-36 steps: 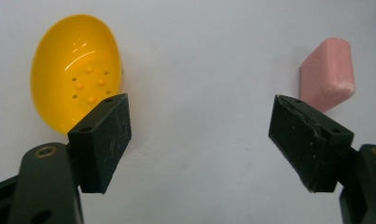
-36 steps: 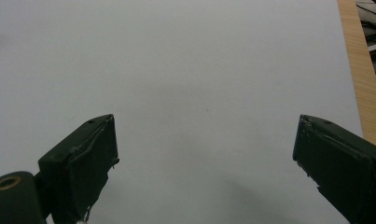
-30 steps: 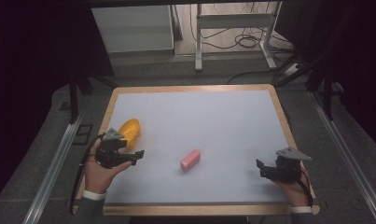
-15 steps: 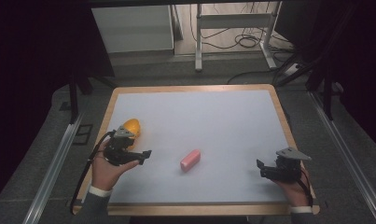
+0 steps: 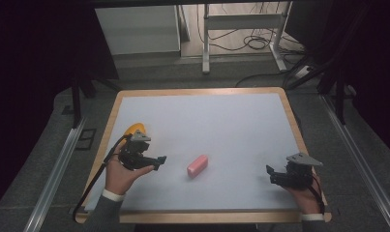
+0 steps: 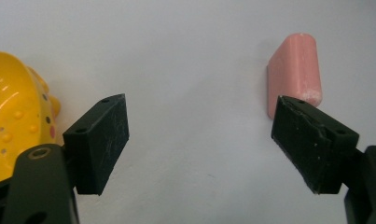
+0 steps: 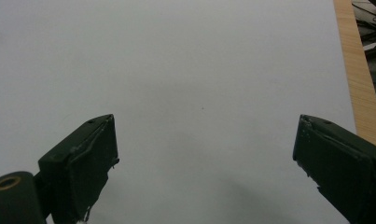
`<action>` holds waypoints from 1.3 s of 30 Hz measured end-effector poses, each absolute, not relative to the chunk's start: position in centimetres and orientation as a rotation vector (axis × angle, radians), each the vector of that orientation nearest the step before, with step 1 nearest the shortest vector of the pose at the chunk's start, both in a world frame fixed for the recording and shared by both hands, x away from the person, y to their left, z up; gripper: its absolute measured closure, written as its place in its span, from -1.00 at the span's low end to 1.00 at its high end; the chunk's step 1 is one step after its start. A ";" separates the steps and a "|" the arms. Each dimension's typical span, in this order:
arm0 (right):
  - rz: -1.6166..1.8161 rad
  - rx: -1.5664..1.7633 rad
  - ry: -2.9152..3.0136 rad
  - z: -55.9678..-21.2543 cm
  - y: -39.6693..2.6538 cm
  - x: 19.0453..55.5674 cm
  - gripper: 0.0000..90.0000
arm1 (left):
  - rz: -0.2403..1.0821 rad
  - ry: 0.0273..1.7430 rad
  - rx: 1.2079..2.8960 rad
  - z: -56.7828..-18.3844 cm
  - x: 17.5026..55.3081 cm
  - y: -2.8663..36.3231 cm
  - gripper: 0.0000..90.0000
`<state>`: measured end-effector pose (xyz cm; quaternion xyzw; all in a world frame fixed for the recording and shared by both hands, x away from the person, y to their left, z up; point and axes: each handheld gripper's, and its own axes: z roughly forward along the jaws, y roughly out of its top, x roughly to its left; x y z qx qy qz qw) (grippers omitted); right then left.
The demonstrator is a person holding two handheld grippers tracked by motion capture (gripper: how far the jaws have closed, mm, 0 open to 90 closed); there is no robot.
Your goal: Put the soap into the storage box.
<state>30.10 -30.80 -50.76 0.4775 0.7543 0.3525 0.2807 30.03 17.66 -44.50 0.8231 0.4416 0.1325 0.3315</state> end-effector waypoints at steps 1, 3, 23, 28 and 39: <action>0.943 1.279 2.023 -50.8 -30.8 30.1 -0.86 | 0.343 1.151 2.153 -44.6 30.1 17.5 -0.57; 0.941 1.280 2.024 -50.8 -30.8 30.1 -0.86 | 0.346 1.144 2.166 -44.6 30.1 17.1 -0.57; 0.932 1.282 2.028 -51.0 -30.9 30.2 -0.86 | 0.294 1.058 2.208 -44.1 31.5 12.5 -0.54; 0.926 1.281 2.031 -51.1 -30.9 30.2 -0.86 | 0.282 1.060 2.221 -44.5 31.7 12.1 -0.54; 0.929 1.283 2.029 -51.0 -30.8 30.2 -0.86 | 0.295 1.012 2.269 -44.2 31.8 9.8 -0.54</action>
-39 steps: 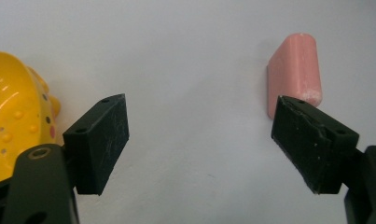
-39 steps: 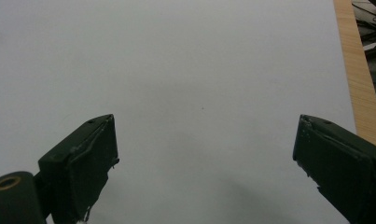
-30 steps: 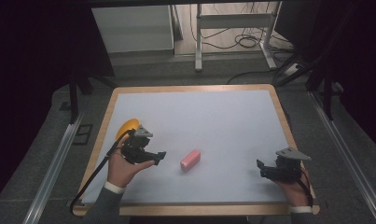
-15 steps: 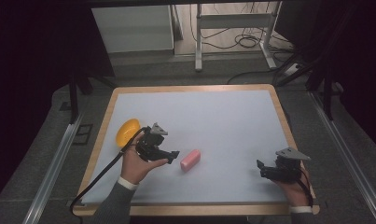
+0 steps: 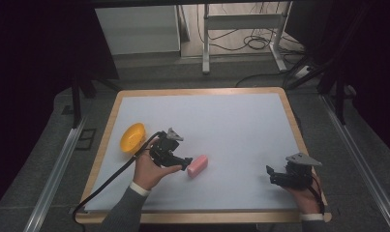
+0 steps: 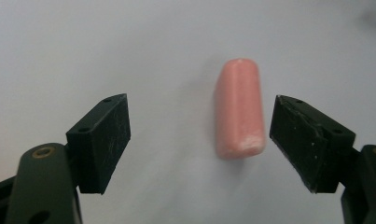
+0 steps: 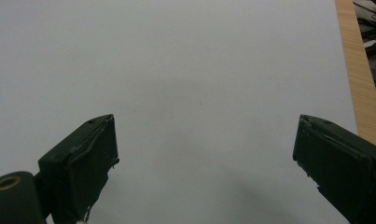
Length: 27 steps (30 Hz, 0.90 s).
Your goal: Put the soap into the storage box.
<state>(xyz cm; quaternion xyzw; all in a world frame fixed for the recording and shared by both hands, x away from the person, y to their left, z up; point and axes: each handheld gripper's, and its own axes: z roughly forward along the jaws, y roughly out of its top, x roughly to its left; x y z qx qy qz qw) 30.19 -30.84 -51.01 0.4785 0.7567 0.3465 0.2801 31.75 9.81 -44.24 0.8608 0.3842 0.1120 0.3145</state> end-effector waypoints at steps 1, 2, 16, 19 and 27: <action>0.931 1.283 2.027 -51.0 -30.8 30.2 -0.86 | 0.295 1.002 2.272 -44.2 31.7 9.6 -0.54; 0.931 1.281 2.026 -51.0 -30.8 30.2 -0.86 | 0.290 0.995 2.271 -44.1 31.7 9.3 -0.54; 0.929 1.289 2.025 -51.0 -30.9 30.2 -0.86 | 0.250 0.991 2.318 -45.4 32.5 7.2 -0.52; 0.925 1.286 2.027 -51.0 -30.9 30.2 -0.86 | 0.247 0.996 2.325 -45.8 32.7 7.0 -0.51; 0.927 1.286 2.030 -51.1 -30.9 30.2 -0.86 | 0.225 1.010 2.341 -46.8 33.2 6.4 -0.50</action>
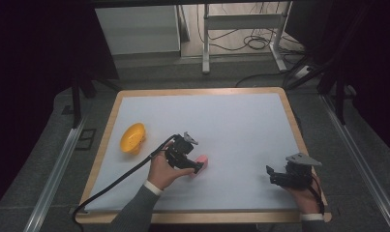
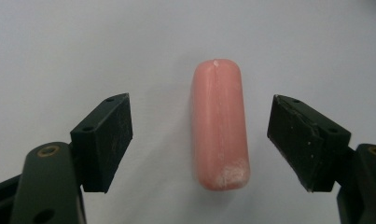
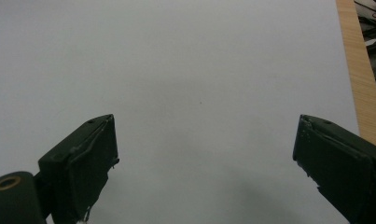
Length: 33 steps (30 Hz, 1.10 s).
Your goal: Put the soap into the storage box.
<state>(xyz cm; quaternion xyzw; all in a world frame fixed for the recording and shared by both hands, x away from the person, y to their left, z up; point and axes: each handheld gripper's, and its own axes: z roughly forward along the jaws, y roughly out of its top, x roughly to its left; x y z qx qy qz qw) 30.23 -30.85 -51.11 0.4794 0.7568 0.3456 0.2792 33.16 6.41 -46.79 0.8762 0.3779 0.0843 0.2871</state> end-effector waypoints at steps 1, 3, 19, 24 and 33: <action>0.927 1.285 2.030 -51.1 -30.8 30.2 -0.86 | 0.223 1.011 2.343 -47.0 33.2 6.3 -0.49; 0.929 1.285 2.029 -51.1 -30.8 30.2 -0.86 | 0.216 1.016 2.349 -47.4 33.4 6.1 -0.49; 0.924 1.298 2.020 -51.2 -30.9 30.3 -0.86 | 0.182 1.054 2.367 -49.2 34.5 5.3 -0.42; 0.922 1.298 2.022 -51.2 -30.9 30.3 -0.86 | 0.155 1.056 2.373 -49.8 34.5 5.1 -0.37; 0.920 1.302 2.021 -51.3 -31.0 30.3 -0.86 | 0.144 1.069 2.385 -50.5 34.6 4.7 -0.18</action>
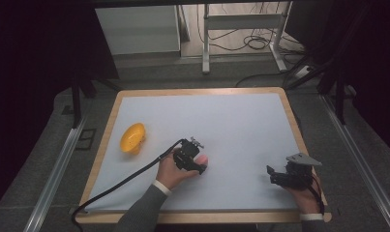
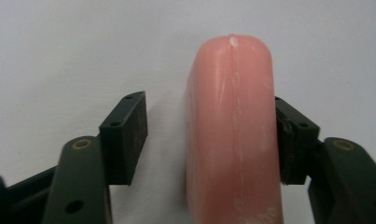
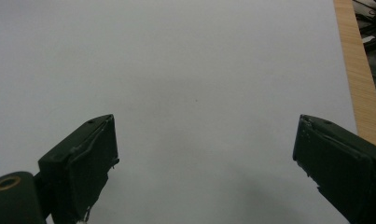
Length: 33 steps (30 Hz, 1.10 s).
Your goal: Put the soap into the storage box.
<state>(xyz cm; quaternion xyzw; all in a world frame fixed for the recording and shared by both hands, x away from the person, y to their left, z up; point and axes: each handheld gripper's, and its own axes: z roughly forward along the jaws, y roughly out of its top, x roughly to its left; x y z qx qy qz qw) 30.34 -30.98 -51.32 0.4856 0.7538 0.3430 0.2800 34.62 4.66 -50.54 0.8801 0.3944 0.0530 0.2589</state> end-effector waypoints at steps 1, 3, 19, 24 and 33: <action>0.920 1.302 2.021 -51.3 -31.0 30.3 -0.86 | 0.147 1.070 2.386 -50.6 34.6 4.6 -0.15; 0.918 1.300 2.025 -51.3 -31.0 30.3 -0.86 | 0.143 1.062 2.387 -50.6 34.5 4.6 -0.05; 0.919 1.297 2.020 -51.3 -30.9 30.3 -0.86 | 0.147 1.027 2.386 -50.6 33.9 4.4 0.32; 0.919 1.300 2.012 -51.2 -31.0 30.3 -0.86 | 0.159 1.019 2.367 -50.0 33.9 4.7 0.33; 0.920 1.299 2.007 -51.1 -31.2 30.2 -0.86 | 0.181 1.016 2.335 -48.4 33.8 5.8 0.33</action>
